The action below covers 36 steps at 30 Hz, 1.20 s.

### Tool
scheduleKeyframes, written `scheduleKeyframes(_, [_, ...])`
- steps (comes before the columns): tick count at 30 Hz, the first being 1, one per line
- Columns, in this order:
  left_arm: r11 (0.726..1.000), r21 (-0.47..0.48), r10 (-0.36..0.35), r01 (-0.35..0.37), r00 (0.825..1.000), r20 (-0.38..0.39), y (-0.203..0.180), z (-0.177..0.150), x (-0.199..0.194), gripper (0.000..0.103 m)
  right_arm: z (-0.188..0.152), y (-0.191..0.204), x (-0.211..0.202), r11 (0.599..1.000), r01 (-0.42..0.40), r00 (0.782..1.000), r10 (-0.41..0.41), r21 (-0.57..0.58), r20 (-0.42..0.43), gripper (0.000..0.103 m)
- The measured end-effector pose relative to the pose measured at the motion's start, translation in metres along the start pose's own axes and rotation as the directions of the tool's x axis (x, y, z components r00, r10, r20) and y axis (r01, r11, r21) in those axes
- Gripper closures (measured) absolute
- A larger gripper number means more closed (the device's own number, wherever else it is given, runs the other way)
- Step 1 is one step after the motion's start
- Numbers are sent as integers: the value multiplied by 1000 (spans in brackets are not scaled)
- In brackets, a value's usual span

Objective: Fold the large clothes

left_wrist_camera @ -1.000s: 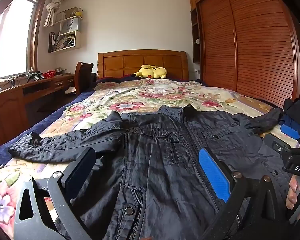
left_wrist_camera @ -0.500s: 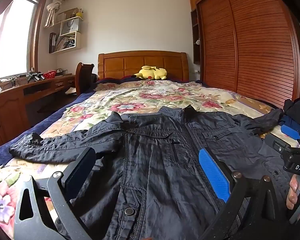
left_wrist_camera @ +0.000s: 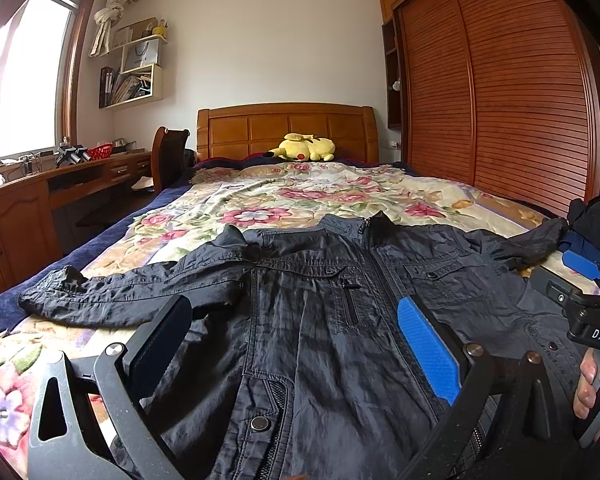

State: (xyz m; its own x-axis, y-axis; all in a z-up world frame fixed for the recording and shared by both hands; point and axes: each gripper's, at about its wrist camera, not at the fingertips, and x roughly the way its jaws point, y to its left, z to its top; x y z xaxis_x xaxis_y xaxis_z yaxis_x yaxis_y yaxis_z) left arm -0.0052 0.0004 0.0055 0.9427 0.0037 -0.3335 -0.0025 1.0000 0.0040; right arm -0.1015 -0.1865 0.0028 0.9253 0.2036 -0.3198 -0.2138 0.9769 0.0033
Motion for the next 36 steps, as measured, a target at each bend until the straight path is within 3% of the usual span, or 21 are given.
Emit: scheduleKeyframes(36, [1000, 0, 3, -3, 1000, 12, 1, 1, -1, 0, -2, 0, 2, 1000, -3, 1000, 3, 9, 0, 0])
